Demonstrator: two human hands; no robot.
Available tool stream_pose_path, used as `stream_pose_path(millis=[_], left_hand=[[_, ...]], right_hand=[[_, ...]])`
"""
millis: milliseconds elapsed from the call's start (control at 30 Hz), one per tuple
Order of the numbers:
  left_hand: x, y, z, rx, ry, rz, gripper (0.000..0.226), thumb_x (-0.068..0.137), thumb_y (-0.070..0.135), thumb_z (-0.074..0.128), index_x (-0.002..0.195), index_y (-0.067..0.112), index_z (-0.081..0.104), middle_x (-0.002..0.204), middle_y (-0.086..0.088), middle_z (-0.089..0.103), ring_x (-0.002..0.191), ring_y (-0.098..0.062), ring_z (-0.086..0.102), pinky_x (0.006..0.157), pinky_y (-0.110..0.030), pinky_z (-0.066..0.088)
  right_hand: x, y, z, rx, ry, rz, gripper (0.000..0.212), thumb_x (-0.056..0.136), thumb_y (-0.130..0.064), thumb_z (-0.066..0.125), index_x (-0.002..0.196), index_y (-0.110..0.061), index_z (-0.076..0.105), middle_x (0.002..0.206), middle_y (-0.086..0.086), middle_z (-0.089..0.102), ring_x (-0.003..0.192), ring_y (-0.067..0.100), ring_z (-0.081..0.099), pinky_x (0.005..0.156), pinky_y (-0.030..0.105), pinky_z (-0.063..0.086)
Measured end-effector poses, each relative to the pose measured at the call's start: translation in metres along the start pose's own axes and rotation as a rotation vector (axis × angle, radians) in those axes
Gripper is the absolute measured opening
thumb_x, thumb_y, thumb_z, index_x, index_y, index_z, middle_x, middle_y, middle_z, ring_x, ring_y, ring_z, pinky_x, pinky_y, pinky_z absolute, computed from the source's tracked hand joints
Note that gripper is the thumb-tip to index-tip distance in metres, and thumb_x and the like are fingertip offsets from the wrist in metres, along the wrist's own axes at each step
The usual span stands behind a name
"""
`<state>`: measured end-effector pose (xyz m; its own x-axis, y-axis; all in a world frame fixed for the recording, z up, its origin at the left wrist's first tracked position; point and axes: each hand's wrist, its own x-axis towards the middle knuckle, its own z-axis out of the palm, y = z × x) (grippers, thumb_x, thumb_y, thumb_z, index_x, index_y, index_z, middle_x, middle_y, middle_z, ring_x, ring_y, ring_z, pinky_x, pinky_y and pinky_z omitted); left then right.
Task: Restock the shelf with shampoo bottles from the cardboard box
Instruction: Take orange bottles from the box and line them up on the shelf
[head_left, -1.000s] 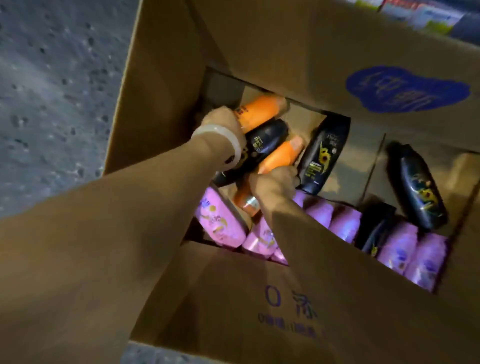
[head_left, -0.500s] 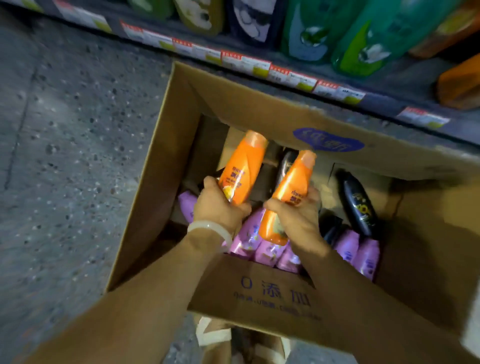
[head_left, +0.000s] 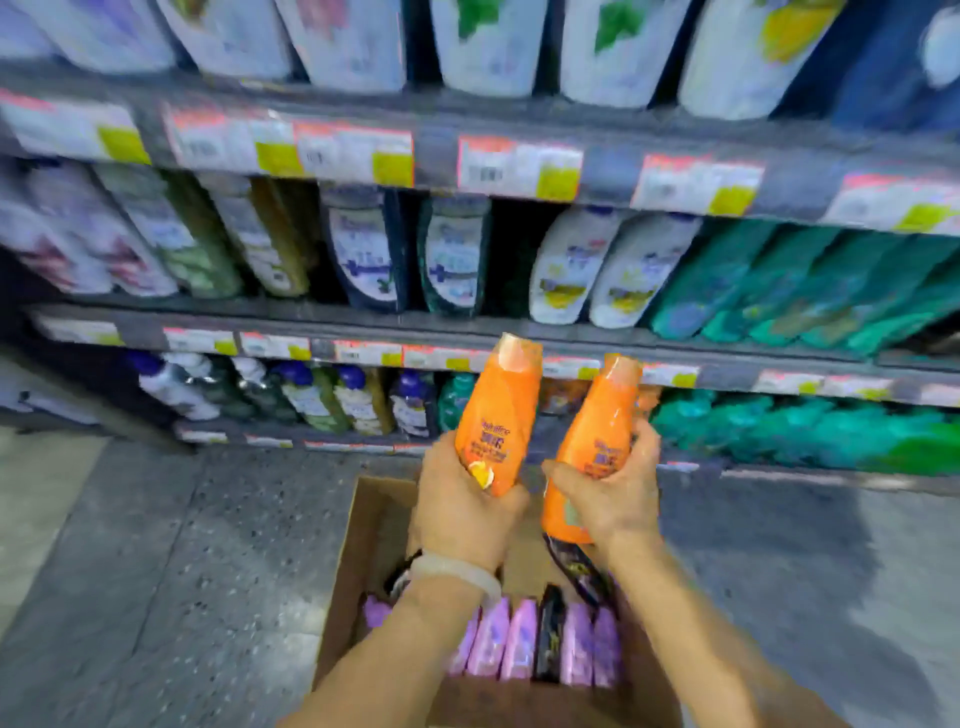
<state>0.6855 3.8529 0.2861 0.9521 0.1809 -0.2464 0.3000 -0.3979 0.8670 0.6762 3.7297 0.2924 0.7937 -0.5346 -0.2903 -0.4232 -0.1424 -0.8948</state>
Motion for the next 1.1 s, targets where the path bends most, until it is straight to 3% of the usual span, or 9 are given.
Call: stream_pose_path(millis=[100,233,300,400,467,667,800,967,1100], left_hand=[[-0.026,0.091,-0.025,-0.026,0.008,0.091,0.044,0.059,0.013,0.076,0.084,0.026,0.043,0.082,0.004,0.052,0.074,-0.019,0.055,0.066,-0.026,0.039],[-0.064,0.192,-0.049,-0.043,0.031,0.248,0.045,0.06,0.017,0.077,0.09,0.021,0.043,0.088,-0.002,0.053,0.077,-0.022,0.053,0.067,-0.03,0.041],[-0.087,0.238,-0.054,-0.051,0.03,0.312,0.044,0.062,0.014,0.076,0.085,0.024,0.04,0.089,-0.003,0.052,0.075,-0.021,0.051,0.061,-0.028,0.038],[-0.122,0.294,-0.05,-0.089,0.008,0.395,0.046,0.064,0.014,0.077,0.086,0.027,0.039,0.094,-0.003,0.052,0.078,-0.022,0.053,0.066,-0.029,0.042],[-0.149,0.328,-0.041,-0.093,0.0,0.434,0.048,0.064,0.016,0.078,0.09,0.026,0.039,0.094,-0.002,0.05,0.08,-0.023,0.051,0.071,-0.032,0.045],[-0.247,0.402,0.007,-0.197,-0.042,0.493,0.042,0.064,0.013,0.077,0.078,0.026,0.04,0.083,-0.004,0.055,0.07,-0.024,0.055,0.06,-0.032,0.044],[-0.304,0.436,0.047,-0.204,-0.032,0.485,0.043,0.064,0.018,0.077,0.077,0.029,0.037,0.089,-0.002,0.052,0.074,-0.023,0.053,0.064,-0.03,0.041],[-0.335,0.467,0.09,-0.206,-0.015,0.525,0.041,0.065,0.023,0.076,0.087,0.022,0.042,0.091,-0.004,0.056,0.077,-0.024,0.057,0.071,-0.041,0.052],[-0.343,0.49,0.111,-0.242,-0.015,0.561,0.041,0.069,0.019,0.075,0.094,0.019,0.043,0.093,-0.003,0.052,0.074,-0.02,0.055,0.06,-0.03,0.043]], right_hand=[[-0.021,-0.082,-0.051,0.089,0.043,-0.08,0.079,0.067,0.0,0.078,0.127,-0.021,0.032,0.092,-0.008,0.052,0.074,0.0,0.053,0.059,0.01,0.041],[-0.052,-0.166,-0.12,0.133,0.097,-0.198,0.087,0.066,-0.008,0.08,0.134,-0.018,0.028,0.115,0.004,0.054,0.092,0.022,0.057,0.078,0.031,0.044],[-0.064,-0.199,-0.157,0.161,0.133,-0.255,0.089,0.067,-0.008,0.08,0.137,-0.016,0.026,0.121,0.01,0.053,0.098,0.024,0.056,0.075,0.028,0.042],[-0.088,-0.243,-0.217,0.209,0.163,-0.338,0.082,0.07,-0.004,0.077,0.133,-0.016,0.027,0.11,0.002,0.054,0.085,0.016,0.055,0.061,0.015,0.038],[-0.102,-0.265,-0.261,0.225,0.167,-0.399,0.08,0.071,-0.003,0.076,0.129,-0.024,0.026,0.101,-0.008,0.049,0.08,0.009,0.052,0.067,0.021,0.038],[-0.128,-0.288,-0.387,0.19,0.18,-0.512,0.089,0.073,-0.007,0.076,0.138,-0.02,0.018,0.121,0.003,0.046,0.097,0.02,0.052,0.078,0.031,0.039],[-0.143,-0.286,-0.465,0.114,0.217,-0.545,0.086,0.07,-0.005,0.076,0.135,-0.018,0.021,0.109,0.002,0.046,0.083,0.013,0.051,0.069,0.024,0.04],[-0.134,-0.284,-0.531,0.036,0.258,-0.535,0.09,0.067,-0.009,0.078,0.136,-0.017,0.021,0.107,0.003,0.049,0.09,0.022,0.054,0.076,0.033,0.043],[-0.119,-0.286,-0.556,0.035,0.277,-0.537,0.088,0.066,-0.01,0.079,0.133,-0.018,0.023,0.104,0.0,0.048,0.088,0.02,0.053,0.076,0.031,0.041]])
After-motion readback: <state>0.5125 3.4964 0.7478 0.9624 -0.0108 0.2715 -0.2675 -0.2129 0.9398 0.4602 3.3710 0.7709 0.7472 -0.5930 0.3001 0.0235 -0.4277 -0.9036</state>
